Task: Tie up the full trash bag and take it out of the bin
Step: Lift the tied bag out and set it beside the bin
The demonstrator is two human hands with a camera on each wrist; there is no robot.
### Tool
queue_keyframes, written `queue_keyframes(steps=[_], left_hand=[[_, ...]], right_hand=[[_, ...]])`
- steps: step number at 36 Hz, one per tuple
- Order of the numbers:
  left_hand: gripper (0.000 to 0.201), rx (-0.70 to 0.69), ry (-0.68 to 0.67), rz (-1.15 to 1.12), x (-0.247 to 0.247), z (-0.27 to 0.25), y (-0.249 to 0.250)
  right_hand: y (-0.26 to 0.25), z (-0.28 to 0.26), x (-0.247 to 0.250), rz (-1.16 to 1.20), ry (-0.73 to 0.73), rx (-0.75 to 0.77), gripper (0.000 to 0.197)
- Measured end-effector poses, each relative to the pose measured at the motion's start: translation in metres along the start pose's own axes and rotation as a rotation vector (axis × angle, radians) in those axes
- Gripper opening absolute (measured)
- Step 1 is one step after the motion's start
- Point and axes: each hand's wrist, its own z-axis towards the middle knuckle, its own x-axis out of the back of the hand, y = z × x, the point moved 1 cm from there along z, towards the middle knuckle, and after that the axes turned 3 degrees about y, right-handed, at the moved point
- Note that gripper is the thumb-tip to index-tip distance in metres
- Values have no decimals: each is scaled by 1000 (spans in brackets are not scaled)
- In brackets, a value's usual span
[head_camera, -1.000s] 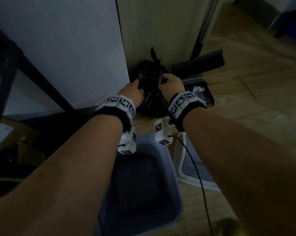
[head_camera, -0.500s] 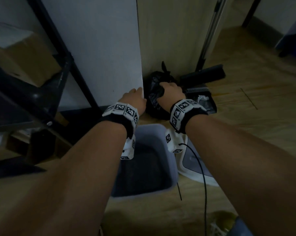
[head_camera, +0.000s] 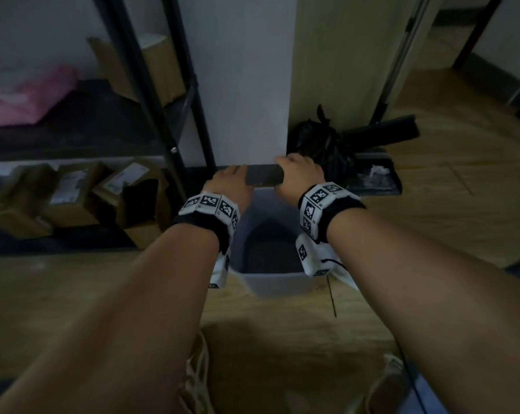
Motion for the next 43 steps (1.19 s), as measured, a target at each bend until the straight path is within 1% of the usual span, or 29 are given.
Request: queue_keyframes(steps=[4,8,11,16,22,25,30,33,37,43], left_hand=[[61,75,-46,52,-1,-33,-24],[54,130,-39,107,0,-55,-51],[55,172,-56,114,2,-65,-69],[52,253,-41,102,5,-80,-103],[55,396,-50,112,0,-94,-155],[53,441,-76,94,0,-95,-178],[46,487,-73,66,-1,-89,-217],[44,559,-74,17,-6,-78,-238],[45,632,-89,-47,-11,-63,-258],[38,670,-76,-117,-25,-40,-280]], right_hand=[[-24,-23,-19,-2,-56,51,64],[-50,-38,-30,-25,-75,107,63],[-69,-46,-37,-31,-107,152,62],[-104,-50,-53,-18,-118,214,63],[-151,-46,-80,16,-197,295,64],[-174,-40,-95,14,-224,340,62],[-207,-22,-121,-19,-245,382,59],[-223,-6,-135,-37,-248,385,60],[-242,17,-150,-58,-228,403,57],[-259,53,-172,-124,-201,433,54]])
